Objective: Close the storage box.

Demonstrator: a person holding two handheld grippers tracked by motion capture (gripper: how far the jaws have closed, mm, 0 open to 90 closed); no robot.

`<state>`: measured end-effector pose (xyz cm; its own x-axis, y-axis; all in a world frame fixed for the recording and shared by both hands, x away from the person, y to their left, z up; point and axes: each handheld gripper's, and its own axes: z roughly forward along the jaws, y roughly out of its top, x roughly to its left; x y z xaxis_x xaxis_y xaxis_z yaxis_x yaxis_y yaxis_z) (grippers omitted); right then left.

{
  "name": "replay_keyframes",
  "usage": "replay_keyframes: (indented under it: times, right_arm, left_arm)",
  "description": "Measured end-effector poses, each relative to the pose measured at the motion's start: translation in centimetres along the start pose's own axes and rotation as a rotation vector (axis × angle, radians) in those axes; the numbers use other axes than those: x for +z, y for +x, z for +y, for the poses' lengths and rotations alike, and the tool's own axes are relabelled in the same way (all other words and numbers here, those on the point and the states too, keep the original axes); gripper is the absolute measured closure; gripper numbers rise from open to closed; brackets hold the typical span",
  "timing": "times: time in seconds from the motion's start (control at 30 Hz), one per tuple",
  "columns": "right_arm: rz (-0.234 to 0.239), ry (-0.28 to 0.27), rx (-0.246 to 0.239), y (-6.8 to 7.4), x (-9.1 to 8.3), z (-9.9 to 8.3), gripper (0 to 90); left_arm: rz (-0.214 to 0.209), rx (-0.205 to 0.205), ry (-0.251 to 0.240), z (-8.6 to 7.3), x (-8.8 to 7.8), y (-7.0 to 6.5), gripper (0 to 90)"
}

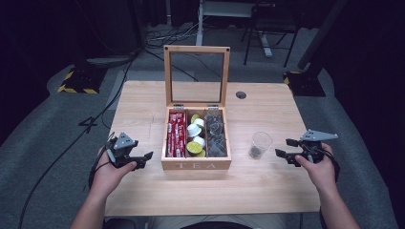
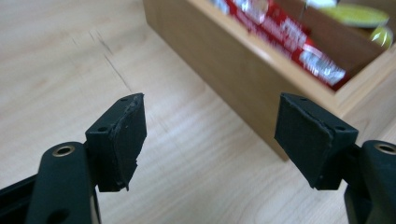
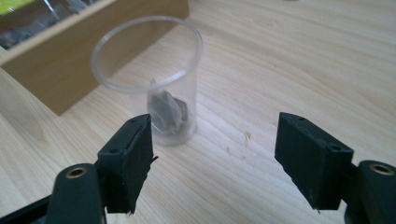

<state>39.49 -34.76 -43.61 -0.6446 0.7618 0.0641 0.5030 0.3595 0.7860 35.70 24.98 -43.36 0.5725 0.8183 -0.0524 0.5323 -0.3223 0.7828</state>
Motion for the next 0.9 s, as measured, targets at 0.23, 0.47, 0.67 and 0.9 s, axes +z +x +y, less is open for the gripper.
replay_keyframes:
  times: [0.23, 0.47, 0.67, 0.9]
  right_arm:
    - [-0.033, 0.031, 0.032, -1.2, 0.8, -1.8, 27.9]
    - [-0.042, 0.033, 0.06, -1.6, 0.7, -2.7, 28.1]
    - [-0.041, 0.061, 0.05, -1.3, 0.7, -3.6, 28.9]
    - [-0.05, 0.068, 0.052, -0.9, 0.1, -4.5, 29.7]
  left_arm:
    - [-0.036, -0.014, -0.1, 3.7, -1.1, 0.4, 24.5]
    - [-0.064, 0.028, -0.177, 7.1, -1.1, 1.1, 21.7]
    - [-0.056, -0.026, -0.209, 9.9, -0.9, 1.7, 23.9]
    - [-0.033, 0.025, -0.244, 12.7, -0.2, 2.2, 26.2]
